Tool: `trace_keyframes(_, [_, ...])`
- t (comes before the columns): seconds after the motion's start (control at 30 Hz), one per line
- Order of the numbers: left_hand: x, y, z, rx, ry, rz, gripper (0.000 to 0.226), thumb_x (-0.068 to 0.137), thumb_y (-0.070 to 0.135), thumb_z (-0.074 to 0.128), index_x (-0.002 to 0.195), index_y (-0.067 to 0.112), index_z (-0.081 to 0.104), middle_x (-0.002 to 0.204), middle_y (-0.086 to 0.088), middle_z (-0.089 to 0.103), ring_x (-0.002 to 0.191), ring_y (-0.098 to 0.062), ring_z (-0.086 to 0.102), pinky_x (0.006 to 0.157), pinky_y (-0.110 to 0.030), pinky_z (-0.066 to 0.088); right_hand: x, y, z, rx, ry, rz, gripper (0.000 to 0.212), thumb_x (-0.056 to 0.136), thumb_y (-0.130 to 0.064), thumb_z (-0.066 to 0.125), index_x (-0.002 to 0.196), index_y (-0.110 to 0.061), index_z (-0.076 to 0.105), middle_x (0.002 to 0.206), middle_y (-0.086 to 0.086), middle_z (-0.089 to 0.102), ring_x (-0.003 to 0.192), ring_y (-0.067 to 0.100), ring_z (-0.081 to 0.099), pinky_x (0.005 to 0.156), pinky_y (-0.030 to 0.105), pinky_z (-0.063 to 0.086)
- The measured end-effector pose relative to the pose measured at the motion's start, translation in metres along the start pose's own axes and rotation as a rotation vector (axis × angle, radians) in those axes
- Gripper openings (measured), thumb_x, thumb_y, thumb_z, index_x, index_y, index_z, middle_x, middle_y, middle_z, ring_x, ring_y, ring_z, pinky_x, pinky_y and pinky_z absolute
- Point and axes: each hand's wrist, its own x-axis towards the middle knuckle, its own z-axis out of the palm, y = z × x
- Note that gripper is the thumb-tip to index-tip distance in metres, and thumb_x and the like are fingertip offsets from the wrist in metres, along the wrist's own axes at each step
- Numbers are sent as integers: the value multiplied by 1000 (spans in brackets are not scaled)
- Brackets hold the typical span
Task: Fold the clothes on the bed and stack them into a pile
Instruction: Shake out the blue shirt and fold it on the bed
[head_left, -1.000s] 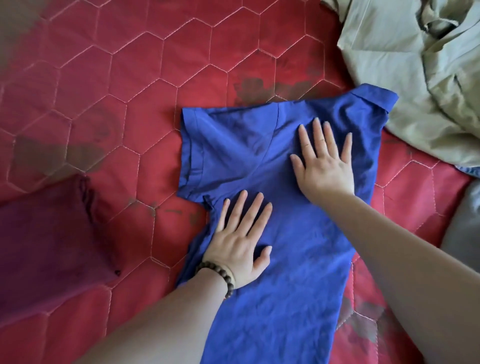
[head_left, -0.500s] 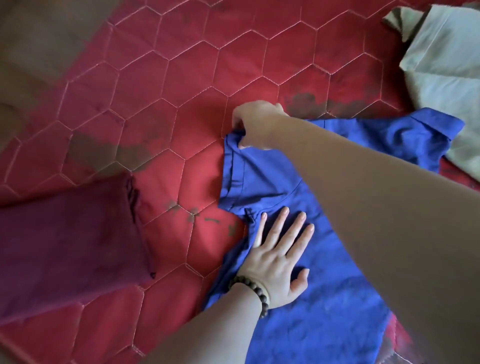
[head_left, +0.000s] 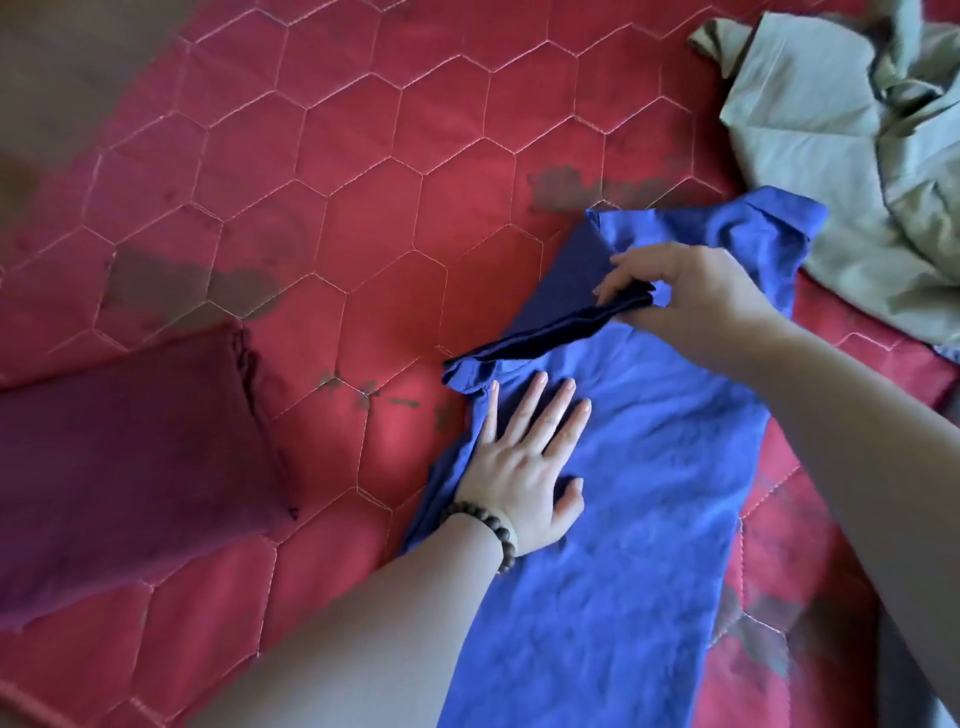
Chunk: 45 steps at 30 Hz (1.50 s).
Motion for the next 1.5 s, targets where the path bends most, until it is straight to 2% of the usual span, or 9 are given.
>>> trace_keyframes(0.27, [-35,5,-32,-116,339,333,47,64,0,73,110,7,71,128,-17,61,120,-34,58,95,-48,49,-47,42,28,-214,-62,300,40,81,5,52,100,-21,74,147,4,41,133,28,37,104,48,37])
trace_keyframes(0.37, [-33,-3,-44,-90,443,173,63,74,6,69,135,11,53,141,-19,49,131,-33,47,106,-49,38,-47,37,34,-81,143,398,36,86,-8,54,118,-21,65,133,6,49,116,28,53,90,44,49])
trace_keyframes(0.5, [-13,-20,-48,96,46,-23,84,87,34,60,154,10,17,162,-14,10,150,-29,2,121,-48,10,-33,31,43,-126,75,595,62,86,-42,68,135,-15,41,127,11,51,117,32,50,97,51,43])
trace_keyframes(0.6, [-9,-22,-36,148,-76,-56,76,95,52,34,153,6,16,163,-10,6,150,-23,-7,121,-48,-1,-26,31,47,-125,18,668,56,87,-39,68,129,-13,42,124,10,56,116,32,50,98,50,41])
trace_keyframes(0.77, [6,-12,-36,78,130,69,65,97,43,26,143,-1,41,157,-16,27,149,-26,15,121,-46,14,-29,24,58,-291,378,346,36,92,-18,56,125,-3,54,130,16,52,121,37,45,99,45,34])
trace_keyframes(0.9, [16,-12,-24,100,-37,-12,77,96,54,12,152,3,18,162,-14,11,150,-25,1,122,-43,1,-26,12,87,-251,52,-47,46,99,-11,44,144,0,40,155,13,31,147,27,21,122,37,8])
trace_keyframes(1.07, [16,-17,-6,164,-25,18,83,89,62,30,144,1,38,153,-19,33,148,-31,15,117,-57,15,-14,27,108,-473,-64,-26,62,99,-47,11,155,-21,10,163,-5,4,149,10,-4,122,41,-2])
trace_keyframes(1.23, [17,-18,0,143,4,34,89,86,62,39,149,0,27,157,-22,21,149,-33,12,117,-58,16,13,43,103,-597,-20,52,60,94,-58,1,151,-41,-4,163,-4,-5,149,15,-8,120,49,-2])
trace_keyframes(1.5, [18,-19,7,135,26,45,94,82,60,44,152,2,19,161,-20,10,150,-32,8,116,-59,16,61,68,84,-618,63,51,68,93,-68,9,153,-39,4,163,-2,1,150,18,-4,120,52,0])
